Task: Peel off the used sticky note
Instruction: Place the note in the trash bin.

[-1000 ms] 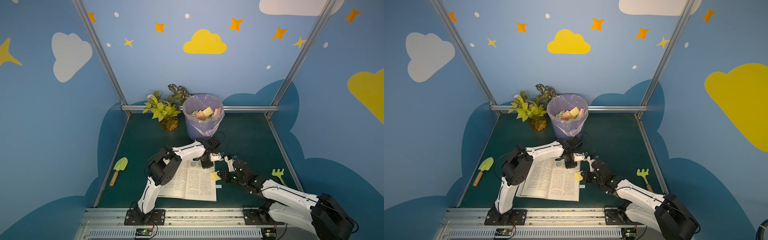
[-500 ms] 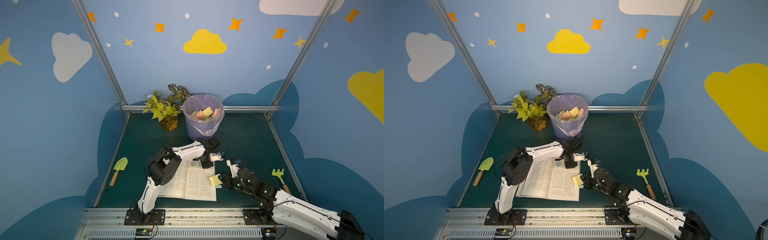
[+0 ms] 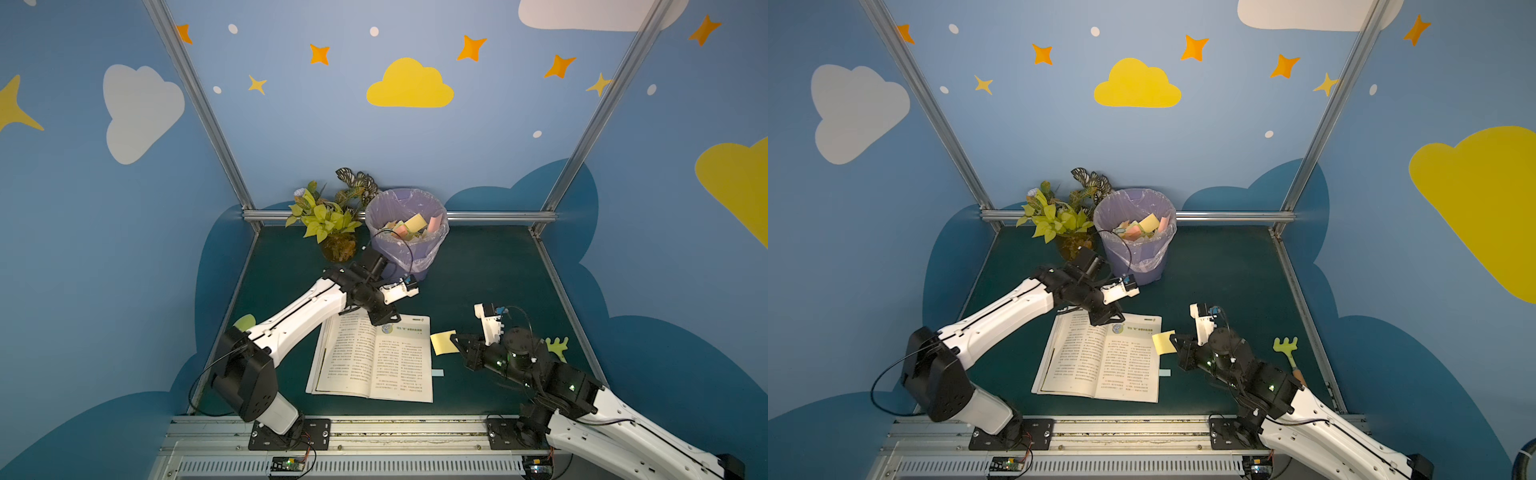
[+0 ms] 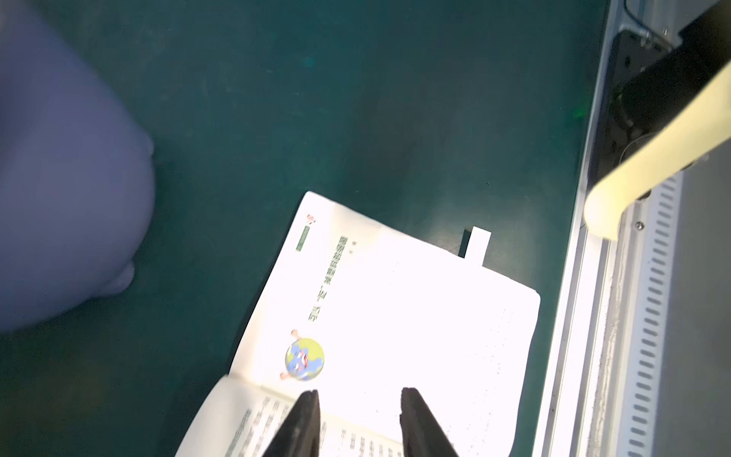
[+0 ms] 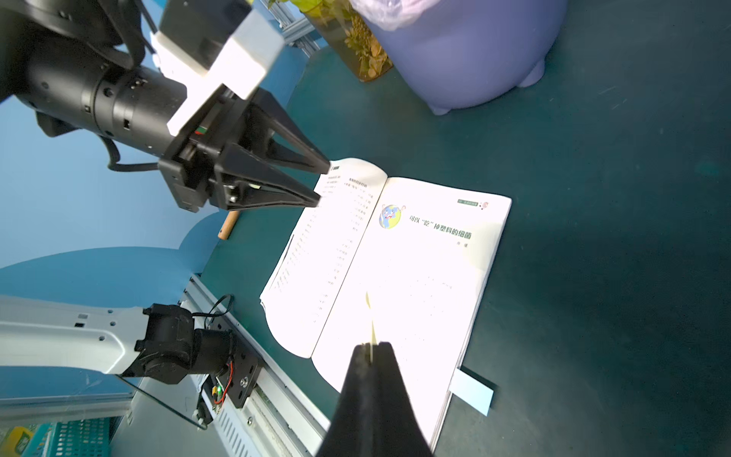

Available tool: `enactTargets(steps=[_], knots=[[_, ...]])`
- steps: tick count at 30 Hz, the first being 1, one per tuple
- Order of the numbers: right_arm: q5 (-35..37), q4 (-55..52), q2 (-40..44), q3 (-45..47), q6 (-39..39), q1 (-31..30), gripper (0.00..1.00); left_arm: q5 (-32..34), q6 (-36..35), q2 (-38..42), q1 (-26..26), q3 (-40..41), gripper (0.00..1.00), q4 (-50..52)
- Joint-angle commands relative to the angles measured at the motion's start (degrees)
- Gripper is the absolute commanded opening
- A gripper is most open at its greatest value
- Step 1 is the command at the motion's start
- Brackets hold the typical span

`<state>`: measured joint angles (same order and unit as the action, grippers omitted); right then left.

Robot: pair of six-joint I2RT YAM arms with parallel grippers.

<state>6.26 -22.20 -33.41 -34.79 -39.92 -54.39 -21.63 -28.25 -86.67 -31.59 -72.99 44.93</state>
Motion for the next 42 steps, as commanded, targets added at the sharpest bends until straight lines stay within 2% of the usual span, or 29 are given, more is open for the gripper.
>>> enactTargets(steps=[1, 5, 8, 14, 22, 33, 41, 42], knots=[[2.71, -2.43, -2.25, -7.21, 4.15, 0.83, 0.00, -7.61, 1.65, 4.02, 6.56, 6.23, 0.41, 0.35], [1.96, -5.39, -10.87, -19.31, 7.79, 3.05, 0.00, -11.72, 3.12, 8.70, 13.06, 13.35, 0.48, -3.74], [0.23, -6.76, -17.73, -28.13, 9.50, 5.77, 0.00, -13.63, 3.65, 9.23, 15.44, 16.41, 0.51, -5.27], [0.07, -8.80, -31.40, -46.05, 13.84, 11.28, 0.00, -15.79, 3.28, 8.49, 18.57, 20.37, 0.51, -8.42], [5.01, -9.57, -50.33, -65.95, 20.36, 14.18, 0.00, -19.03, 0.50, 6.36, 19.03, 22.57, 0.51, -9.85], [7.37, -14.33, -75.02, -89.43, 24.69, 15.10, 0.00, -18.12, 0.32, 7.49, 19.46, 23.65, 0.51, -10.82], [8.41, -19.45, -86.45, -101.76, 26.37, 15.02, 0.00, -18.16, -0.13, 8.06, 19.47, 23.92, 0.52, -10.74], [8.60, -19.73, -87.07, -102.49, 26.65, 14.95, 0.04, -18.18, -0.15, 8.12, 19.53, 23.95, 0.52, -10.74]])
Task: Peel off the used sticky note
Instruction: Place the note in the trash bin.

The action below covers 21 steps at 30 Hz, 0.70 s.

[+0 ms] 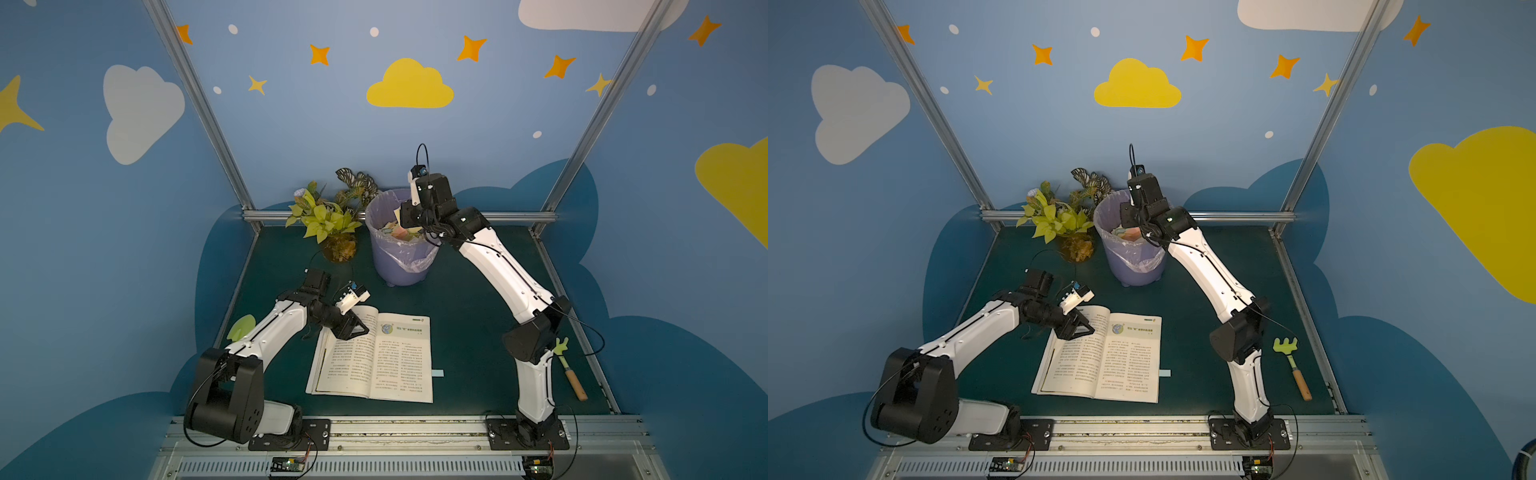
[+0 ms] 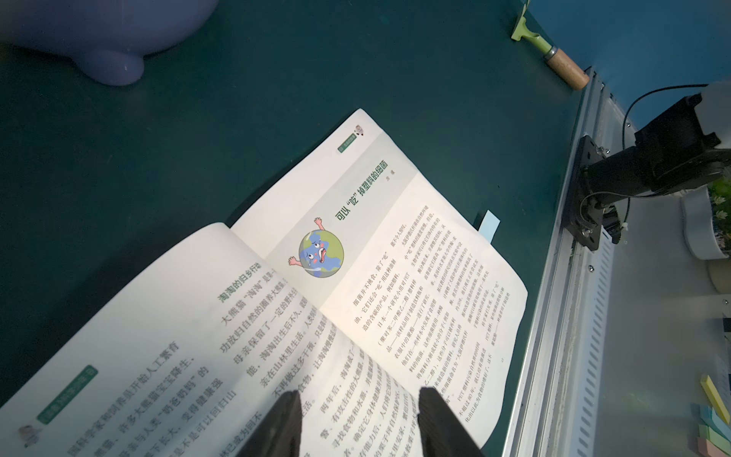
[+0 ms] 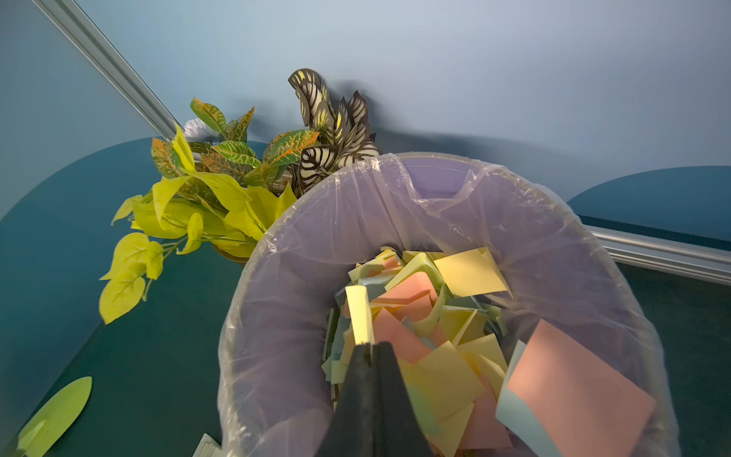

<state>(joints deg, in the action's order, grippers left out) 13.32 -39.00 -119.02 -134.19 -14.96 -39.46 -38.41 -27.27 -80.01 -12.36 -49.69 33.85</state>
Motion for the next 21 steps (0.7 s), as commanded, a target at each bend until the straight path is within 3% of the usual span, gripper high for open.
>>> enactTargets(steps=[1, 4, 8, 11, 14, 21], knots=[[1.68, -3.14, -1.89, -3.54, 2.01, 0.00, 0.07, -1.40, -1.17, 1.51, 0.24, 0.71, 0.52, 0.34], [2.90, -3.50, -2.33, -3.70, 3.04, -0.23, 0.17, -1.49, -1.37, 1.30, 0.24, 0.69, 0.52, 0.35], [6.29, -4.81, -1.97, -3.71, 5.92, -1.29, 0.43, -1.57, -1.65, 1.09, 0.25, 0.65, 0.52, 0.52], [9.70, -5.76, -1.48, -3.64, 8.26, -2.24, 0.69, -1.58, -1.82, 1.09, 0.25, 0.65, 0.52, 0.62], [11.69, -6.81, -0.82, -3.63, 9.10, -2.72, 0.86, -1.39, -1.91, 0.94, 0.28, 0.65, 0.52, 0.57], [13.82, -10.69, 1.17, -3.32, 8.86, -3.66, 0.93, -1.14, -1.83, 1.20, 0.24, 0.65, 0.52, 0.65]])
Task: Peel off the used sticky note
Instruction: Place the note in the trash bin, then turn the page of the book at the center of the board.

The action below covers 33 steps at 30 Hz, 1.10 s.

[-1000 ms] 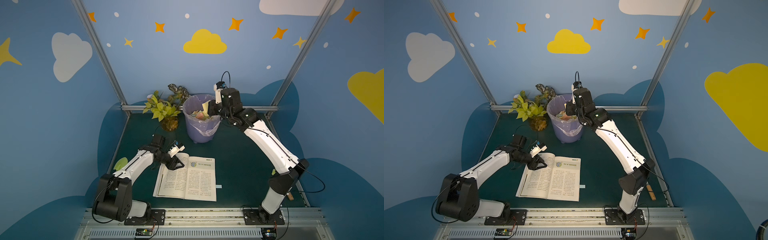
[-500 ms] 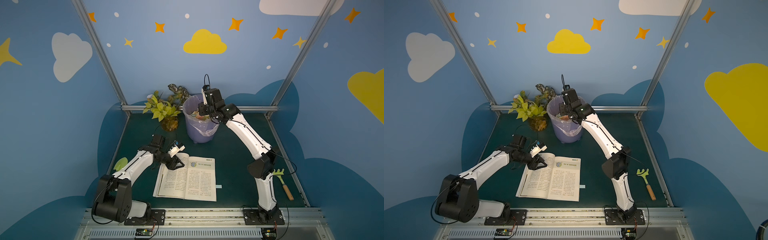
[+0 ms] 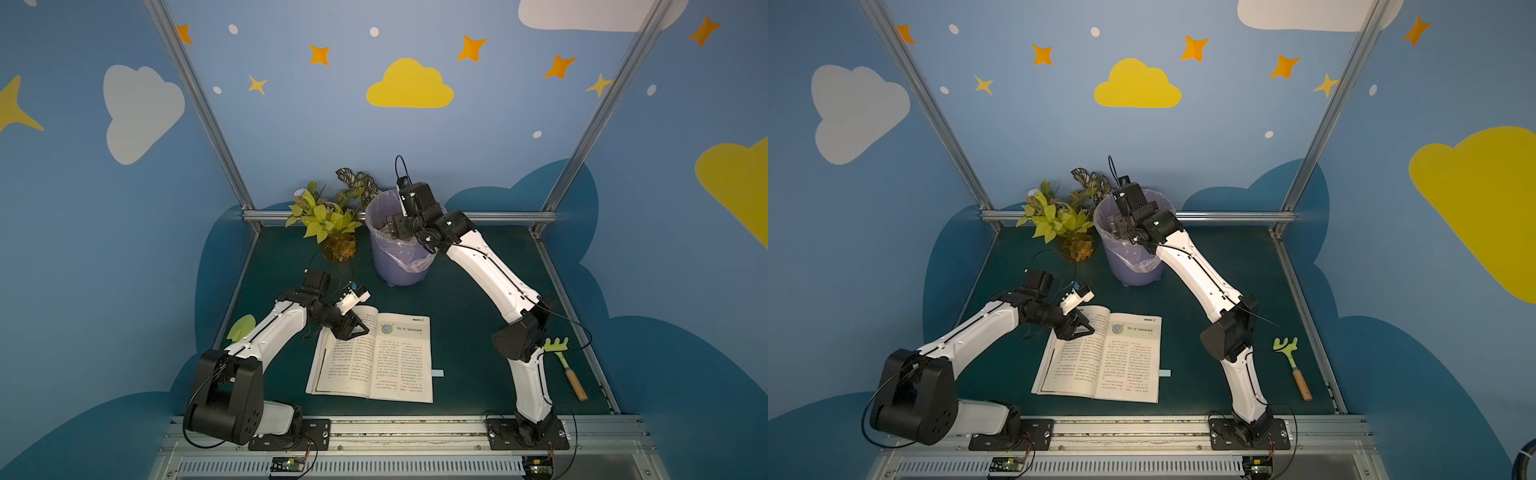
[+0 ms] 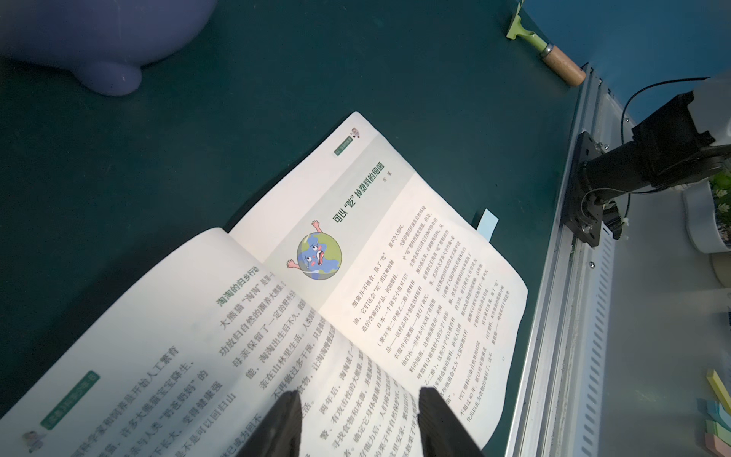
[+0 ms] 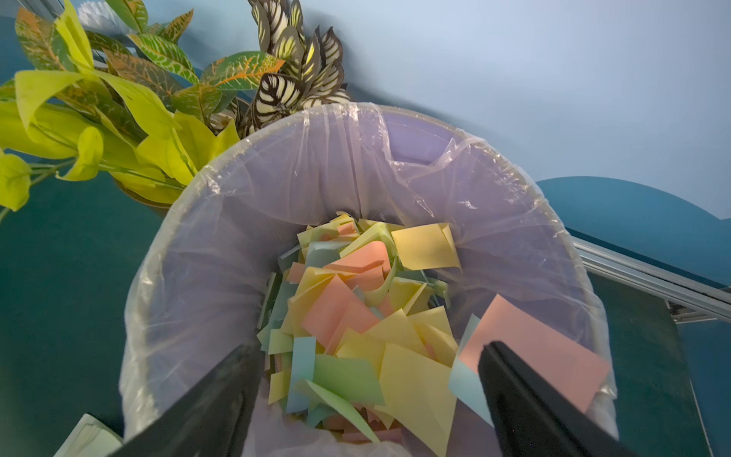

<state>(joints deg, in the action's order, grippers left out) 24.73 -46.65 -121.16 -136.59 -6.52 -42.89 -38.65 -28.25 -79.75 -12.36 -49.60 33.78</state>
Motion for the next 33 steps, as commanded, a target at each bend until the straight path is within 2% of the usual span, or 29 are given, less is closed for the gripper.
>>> enactTargets(steps=[1, 9, 14, 20, 24, 28, 33], knots=[[2.57, -3.44, 3.77, -0.58, 0.21, -0.38, 0.94, -0.78, -0.84, 0.91, 0.31, 0.56, 0.52, 0.68], [2.86, -3.84, 9.99, 6.90, -1.45, -1.24, 0.95, -0.05, -0.88, 2.00, 0.31, 0.73, 0.52, 0.76], [2.05, -3.35, 17.60, 15.98, -4.69, -2.50, 0.96, 2.64, -1.67, 2.04, 0.31, 0.55, 0.52, 0.95], [-1.23, 3.33, 34.23, 38.66, -11.50, -6.75, 0.96, 10.41, -6.64, 2.66, 0.31, -0.52, 0.52, 4.49], [-2.31, 8.34, 44.71, 55.64, -20.13, -10.47, 0.96, 14.93, -11.74, 2.48, 0.36, -0.17, 0.52, 7.38], [-6.71, 12.91, 51.94, 71.96, -32.12, -12.35, 0.95, 19.30, -16.91, 1.29, 0.58, 1.25, 0.51, 9.46], [-10.26, 21.25, 57.24, 89.38, -42.95, -16.24, 0.94, 22.23, -21.26, 1.14, 0.63, 4.20, 0.50, 11.25]])
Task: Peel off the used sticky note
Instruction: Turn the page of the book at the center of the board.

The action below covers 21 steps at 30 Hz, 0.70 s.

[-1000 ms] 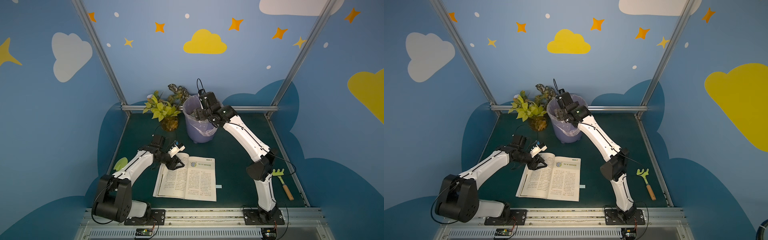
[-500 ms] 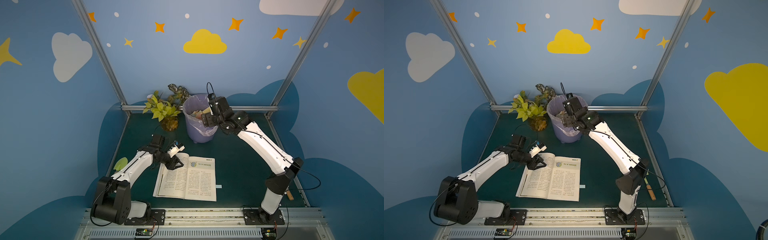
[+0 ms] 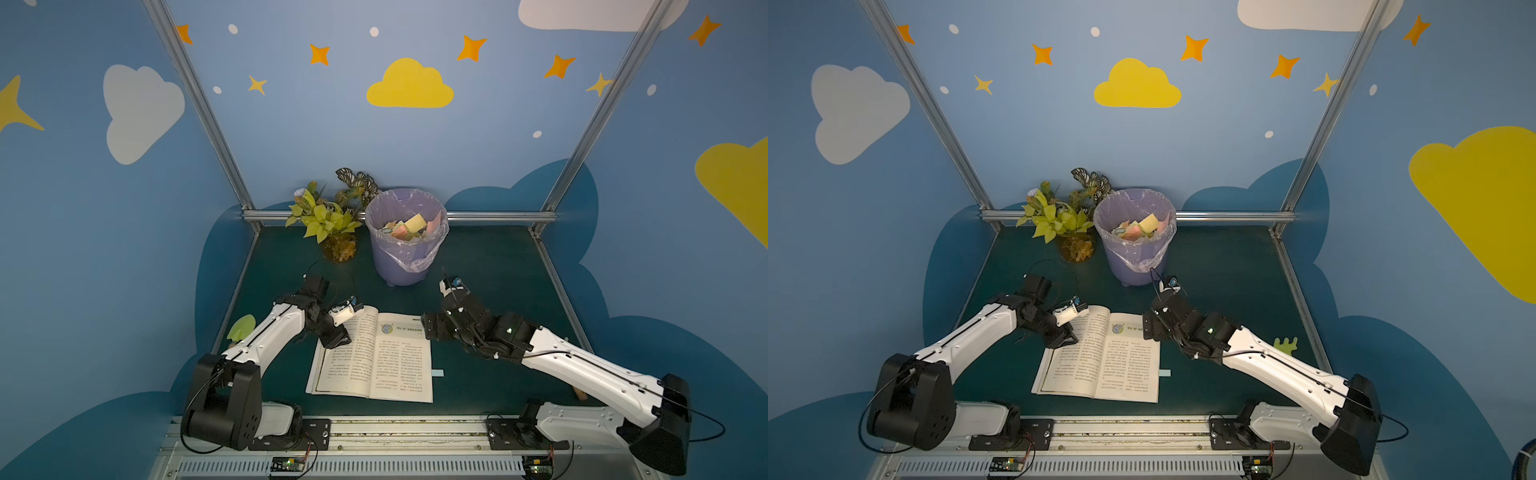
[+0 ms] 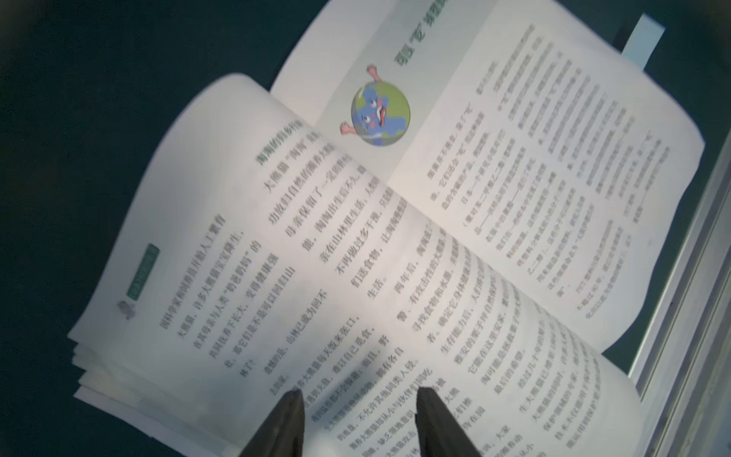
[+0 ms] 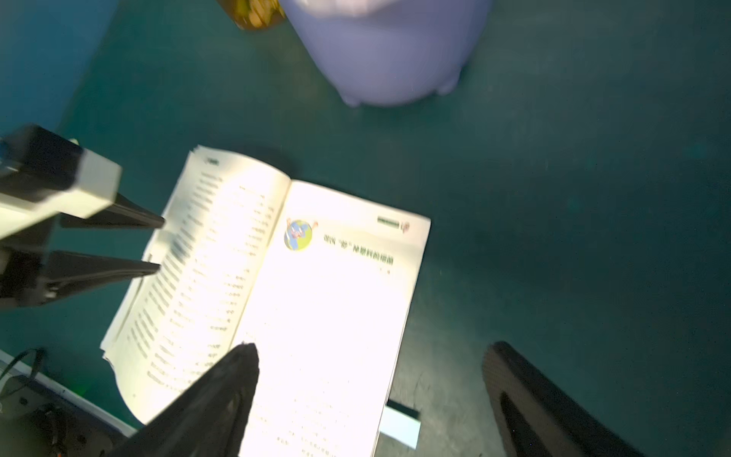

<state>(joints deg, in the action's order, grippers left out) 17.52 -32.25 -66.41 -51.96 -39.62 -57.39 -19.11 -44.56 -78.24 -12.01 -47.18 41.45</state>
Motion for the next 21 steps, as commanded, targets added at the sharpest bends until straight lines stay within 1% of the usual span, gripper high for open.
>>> enactTargets(steps=[1, 6, 10, 15, 21], knots=[[-3.50, 8.94, 2.92, 7.49, -11.24, -2.42, 0.94, 2.65, -5.47, 0.00, 0.27, 2.26, 0.49, 3.87], [-6.78, 16.81, 2.04, 16.57, -16.24, -4.81, 0.94, 1.28, -6.32, -0.54, -0.09, 2.40, 0.48, 6.05], [-9.38, 23.87, 0.25, 21.41, -18.50, -6.16, 0.94, 2.63, -6.05, -2.83, -1.06, 2.23, 0.46, 6.41], [-10.19, 28.54, -2.40, 23.57, -19.90, -8.03, 0.93, 3.57, -5.66, -4.28, -1.73, 2.45, 0.45, 5.69], [-10.32, 31.11, -5.47, 23.93, -20.62, -8.96, 0.93, 4.44, -5.11, -4.56, -2.81, 2.99, 0.44, 5.01]])
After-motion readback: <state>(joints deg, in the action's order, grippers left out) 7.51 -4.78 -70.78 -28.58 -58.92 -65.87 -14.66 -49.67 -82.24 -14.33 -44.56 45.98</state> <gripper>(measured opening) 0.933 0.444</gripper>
